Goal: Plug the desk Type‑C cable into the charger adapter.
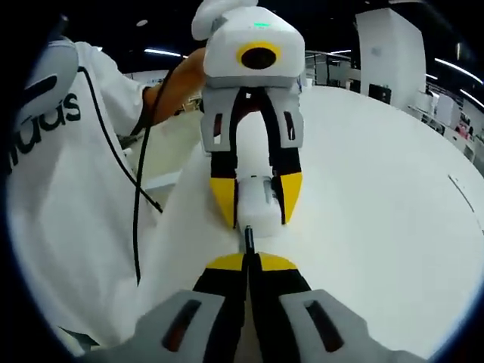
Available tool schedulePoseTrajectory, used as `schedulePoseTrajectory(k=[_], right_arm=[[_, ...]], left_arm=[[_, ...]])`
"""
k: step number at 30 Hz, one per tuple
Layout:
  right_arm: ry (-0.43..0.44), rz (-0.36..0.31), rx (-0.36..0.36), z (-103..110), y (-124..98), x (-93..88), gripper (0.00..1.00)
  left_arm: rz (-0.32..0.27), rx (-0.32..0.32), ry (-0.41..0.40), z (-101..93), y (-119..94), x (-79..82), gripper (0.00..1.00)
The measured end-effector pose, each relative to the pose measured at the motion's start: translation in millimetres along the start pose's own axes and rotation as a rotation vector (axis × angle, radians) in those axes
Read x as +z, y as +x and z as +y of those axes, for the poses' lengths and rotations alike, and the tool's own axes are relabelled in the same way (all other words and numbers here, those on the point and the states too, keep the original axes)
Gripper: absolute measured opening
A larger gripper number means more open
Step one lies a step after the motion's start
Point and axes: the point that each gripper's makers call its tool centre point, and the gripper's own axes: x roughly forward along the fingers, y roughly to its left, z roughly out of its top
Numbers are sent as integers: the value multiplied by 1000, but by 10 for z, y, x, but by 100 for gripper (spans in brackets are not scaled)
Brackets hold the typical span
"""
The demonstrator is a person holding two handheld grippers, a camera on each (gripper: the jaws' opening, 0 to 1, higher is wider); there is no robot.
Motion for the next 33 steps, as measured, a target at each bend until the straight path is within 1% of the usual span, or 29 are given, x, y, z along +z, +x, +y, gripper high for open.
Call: schedulePoseTrajectory(k=[3,5,9,10,12,15,20,25,33], right_arm=[[-5,4,-5,-5,-1,2,1],[37,21,-7,-11,-7,16,1],[52,41,-6,8,5,9,0],[91,34,-20,8,7,8,0],[94,62,-16,-23,72,-54,0],[70,62,-24,-1,57,-44,0],[44,24,-26,-17,76,-30,2],[-45,-14,-41,-32,70,7,3],[-47,-44,-66,-59,2,30,6]], left_arm=[[-4,1,4,23,-14,-12,26],[-17,1,0,20,-11,-1,26],[-16,2,-6,8,4,14,25],[-20,3,-13,7,9,20,25],[-35,8,-28,1,31,42,25],[-28,7,-19,-9,34,41,26],[-22,-10,-8,-18,33,40,26],[-32,-15,-33,-36,21,45,27],[-56,-1,-32,-56,7,47,27]])
